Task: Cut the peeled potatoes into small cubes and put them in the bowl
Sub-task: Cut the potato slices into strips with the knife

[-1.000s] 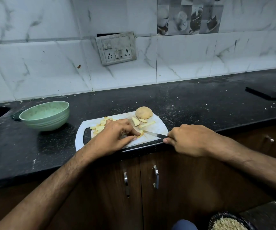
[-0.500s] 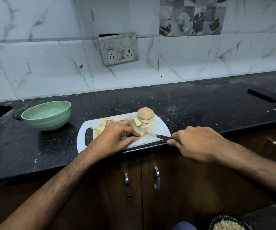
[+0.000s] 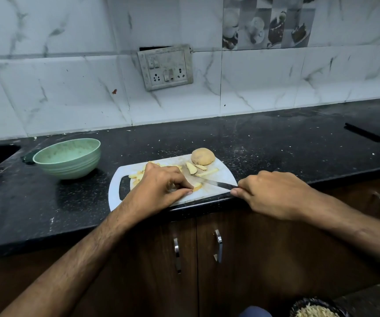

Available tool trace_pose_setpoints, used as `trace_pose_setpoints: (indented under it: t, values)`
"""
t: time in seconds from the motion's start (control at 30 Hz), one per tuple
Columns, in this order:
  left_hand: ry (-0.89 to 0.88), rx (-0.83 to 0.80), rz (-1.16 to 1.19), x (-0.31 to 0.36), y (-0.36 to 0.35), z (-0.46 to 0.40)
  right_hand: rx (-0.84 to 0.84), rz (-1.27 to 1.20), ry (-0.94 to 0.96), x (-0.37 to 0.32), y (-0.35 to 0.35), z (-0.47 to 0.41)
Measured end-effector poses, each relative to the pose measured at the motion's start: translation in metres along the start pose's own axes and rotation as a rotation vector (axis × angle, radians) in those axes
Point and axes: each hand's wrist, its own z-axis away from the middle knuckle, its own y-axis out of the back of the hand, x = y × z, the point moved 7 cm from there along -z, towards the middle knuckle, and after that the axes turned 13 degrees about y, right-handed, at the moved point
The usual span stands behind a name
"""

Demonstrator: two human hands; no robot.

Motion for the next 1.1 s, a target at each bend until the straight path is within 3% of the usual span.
trace_pose_setpoints:
  t: [0.37,0.73,1.1]
  values:
    - [0.013,0.009,-0.044,0.007,0.002,0.000,0.018,0.014,0.026,-0.019,-0.011,-0.006]
    - [0.312,0.119,0.025,-0.005,0.005,0.010,0.006,-0.016,0.025,-0.009,-0.004,0.002]
    - [0.356,0.140,-0.015,0.002,0.009,0.013,0.071,-0.026,0.014,-0.019,-0.015,-0.011]
